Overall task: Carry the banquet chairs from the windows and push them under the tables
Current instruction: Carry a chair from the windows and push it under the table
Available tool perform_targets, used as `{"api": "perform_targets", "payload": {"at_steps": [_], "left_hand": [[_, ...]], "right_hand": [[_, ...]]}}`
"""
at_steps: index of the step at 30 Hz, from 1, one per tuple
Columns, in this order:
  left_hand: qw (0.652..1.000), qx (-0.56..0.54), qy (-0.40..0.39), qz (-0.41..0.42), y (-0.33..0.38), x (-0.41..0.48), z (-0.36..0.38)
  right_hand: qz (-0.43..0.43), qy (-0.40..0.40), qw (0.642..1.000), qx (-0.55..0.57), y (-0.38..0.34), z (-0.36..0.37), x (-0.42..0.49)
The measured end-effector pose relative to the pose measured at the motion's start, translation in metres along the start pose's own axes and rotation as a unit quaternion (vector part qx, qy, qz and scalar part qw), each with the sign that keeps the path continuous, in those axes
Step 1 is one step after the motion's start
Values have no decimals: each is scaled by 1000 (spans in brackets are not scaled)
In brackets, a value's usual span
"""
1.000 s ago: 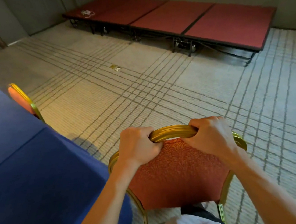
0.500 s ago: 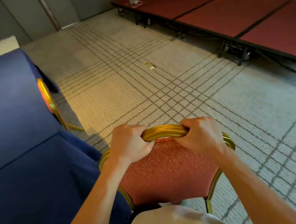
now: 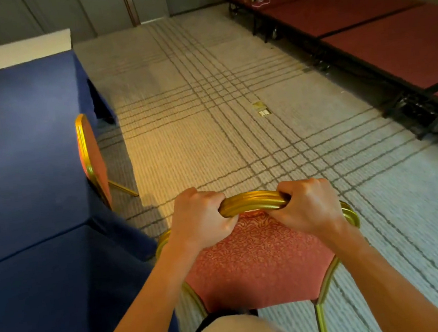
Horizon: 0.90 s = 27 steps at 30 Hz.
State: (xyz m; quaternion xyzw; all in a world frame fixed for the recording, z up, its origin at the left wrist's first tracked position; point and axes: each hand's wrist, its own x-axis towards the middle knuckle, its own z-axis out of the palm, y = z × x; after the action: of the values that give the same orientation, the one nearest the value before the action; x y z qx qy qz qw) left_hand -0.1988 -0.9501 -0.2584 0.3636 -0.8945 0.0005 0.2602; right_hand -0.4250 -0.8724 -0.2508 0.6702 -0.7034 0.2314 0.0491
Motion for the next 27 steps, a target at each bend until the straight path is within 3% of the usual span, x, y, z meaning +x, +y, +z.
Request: {"api": "perform_targets", "payload": {"at_steps": [12, 27], "left_hand": [[999, 32, -7, -26, -120, 184, 47], [978, 123, 16, -168, -282, 371, 120]], "right_hand": [[-19, 3, 1000, 18, 52, 62, 219], [-181, -68, 979, 67, 107, 188, 526]]}}
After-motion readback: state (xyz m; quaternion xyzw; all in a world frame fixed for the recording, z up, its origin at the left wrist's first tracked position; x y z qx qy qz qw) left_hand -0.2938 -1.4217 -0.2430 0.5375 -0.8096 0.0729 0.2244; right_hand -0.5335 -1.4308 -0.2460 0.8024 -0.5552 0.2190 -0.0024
